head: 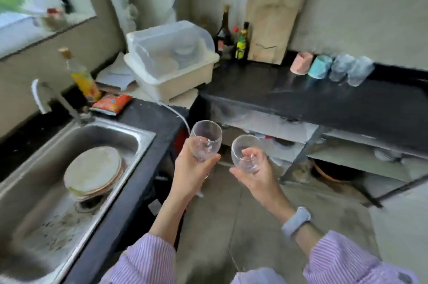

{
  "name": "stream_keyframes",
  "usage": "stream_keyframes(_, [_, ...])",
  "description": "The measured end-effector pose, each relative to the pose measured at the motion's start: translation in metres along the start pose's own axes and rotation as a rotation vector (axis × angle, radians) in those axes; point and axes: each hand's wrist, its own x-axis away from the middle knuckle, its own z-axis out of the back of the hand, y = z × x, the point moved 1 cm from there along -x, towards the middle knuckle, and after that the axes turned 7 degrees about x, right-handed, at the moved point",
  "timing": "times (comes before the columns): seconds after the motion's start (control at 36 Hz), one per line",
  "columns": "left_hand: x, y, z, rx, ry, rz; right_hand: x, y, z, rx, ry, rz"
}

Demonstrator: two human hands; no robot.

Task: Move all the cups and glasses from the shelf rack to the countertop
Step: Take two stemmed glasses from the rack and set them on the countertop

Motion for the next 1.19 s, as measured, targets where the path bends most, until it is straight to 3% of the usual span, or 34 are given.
stream_keyframes(0.28, [-0.129, 0.049, -0.185, 0.002, -0.344, -0.147, -0.082, 0.042, 0.154, 0.046, 0.427, -0.067])
stream_keyframes(0.53, [-0.256, 0.064, -0.323, 0.063, -0.534, -0.159, -0.190, 0.089, 0.255, 0.015, 0.578, -0.127])
stream_keyframes(0.75, [-0.349, 0.076, -0.420, 0.084, -0.616, -0.121, -0.275, 0.130, 0.321, -0.029, 0.668, -0.225])
stream_keyframes(0.89, [-0.384, 0.067, -0.477, 0.054, -0.651, -0.046, -0.322, 0.169, 0.356, -0.038, 0.635, -0.295])
stream_keyframes(1.19, [-0.470, 0.009, -0.584, -0.070, -0.511, 0.123, -0.437, 0.287, 0.421, 0.100, 0.505, -0.395])
